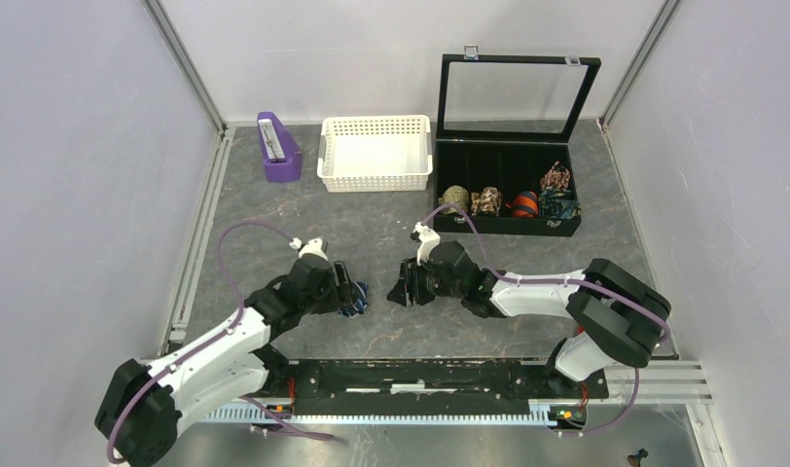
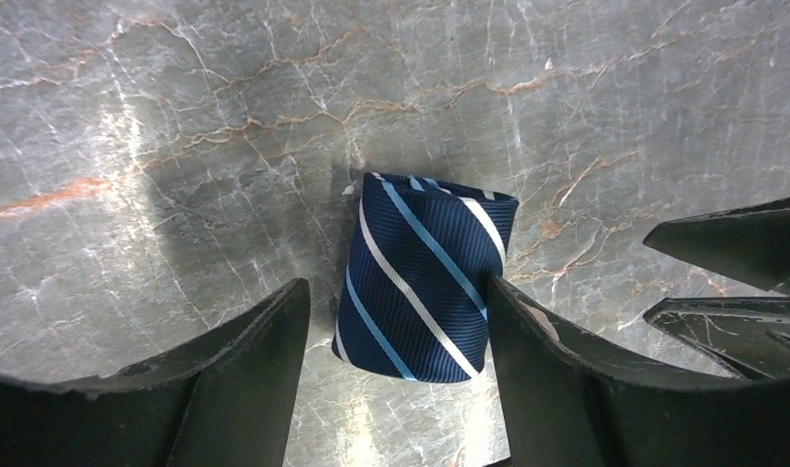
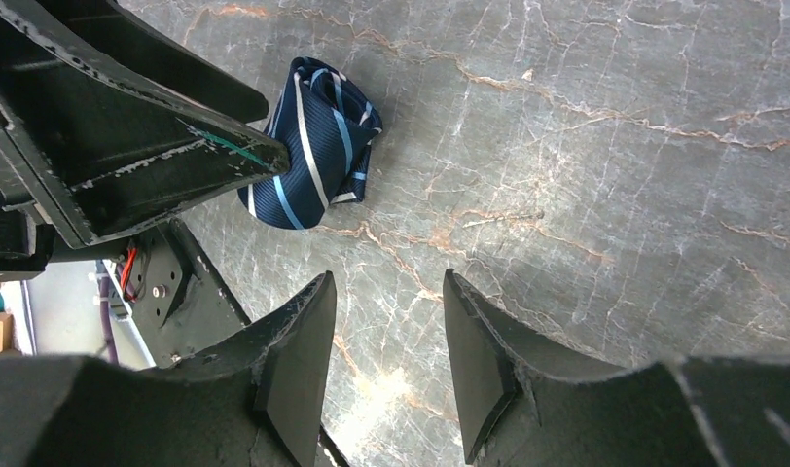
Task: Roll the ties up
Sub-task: Roll the tie at the center of the board, then pick up the tie at the center of the board.
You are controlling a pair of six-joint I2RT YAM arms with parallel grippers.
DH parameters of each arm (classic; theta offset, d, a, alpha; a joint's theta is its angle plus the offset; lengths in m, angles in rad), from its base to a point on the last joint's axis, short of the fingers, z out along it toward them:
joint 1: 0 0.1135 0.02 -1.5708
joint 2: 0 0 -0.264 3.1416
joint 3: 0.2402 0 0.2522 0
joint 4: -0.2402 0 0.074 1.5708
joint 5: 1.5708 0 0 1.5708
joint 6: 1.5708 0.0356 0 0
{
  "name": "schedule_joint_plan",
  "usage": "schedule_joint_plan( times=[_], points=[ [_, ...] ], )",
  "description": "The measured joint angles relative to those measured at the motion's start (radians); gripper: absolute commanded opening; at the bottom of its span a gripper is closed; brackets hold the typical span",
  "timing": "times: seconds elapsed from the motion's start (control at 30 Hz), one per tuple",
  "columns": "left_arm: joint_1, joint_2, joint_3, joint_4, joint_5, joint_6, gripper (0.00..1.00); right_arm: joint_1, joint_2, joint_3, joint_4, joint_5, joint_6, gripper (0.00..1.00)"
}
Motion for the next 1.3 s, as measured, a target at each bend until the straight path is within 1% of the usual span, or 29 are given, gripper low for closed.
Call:
schedule_joint_plan(
  times=[0.17, 0.4, 0.5, 0.8, 0.97, 1.07, 1.1, 1.13, 1.17, 1.3],
  points=[
    [0.005, 0.026, -0.024, 0.038, 0.029, 0.0, 0.7, 0.0, 0.016, 0.001, 0.0, 0.0, 0.0, 0.51],
    [0.005, 0.074, -0.051, 0.11, 0.066, -0.001, 0.64, 0.001, 0.031, 0.003, 0.0, -0.002, 0.0, 0.51],
    [0.005, 0.085, -0.06, 0.147, 0.076, -0.002, 0.54, 0.002, 0.032, 0.003, 0.0, -0.002, 0.0, 0.51],
    [0.005, 0.109, -0.082, 0.208, 0.103, -0.006, 0.3, 0.002, 0.035, 0.003, 0.002, -0.003, 0.0, 0.5],
    [0.005, 0.108, -0.091, 0.244, 0.13, -0.007, 0.21, 0.002, 0.036, 0.003, 0.01, -0.003, 0.0, 0.52],
    [0.006, 0.087, -0.106, 0.259, 0.153, -0.007, 0.19, 0.002, 0.035, -0.004, 0.042, -0.009, -0.002, 0.55],
    [0.006, 0.076, -0.111, 0.262, 0.162, -0.006, 0.19, 0.001, 0.032, -0.01, 0.058, -0.013, -0.002, 0.59],
    [0.006, 0.066, -0.115, 0.267, 0.172, -0.006, 0.19, 0.0, 0.027, -0.022, 0.08, -0.02, -0.005, 0.66],
    [0.006, 0.05, -0.119, 0.273, 0.185, -0.006, 0.19, -0.005, 0.018, -0.035, 0.098, -0.033, -0.009, 0.69],
    [0.006, -0.002, -0.12, 0.306, 0.252, 0.002, 0.18, -0.025, -0.064, -0.08, 0.135, -0.07, -0.071, 0.95]
  ],
)
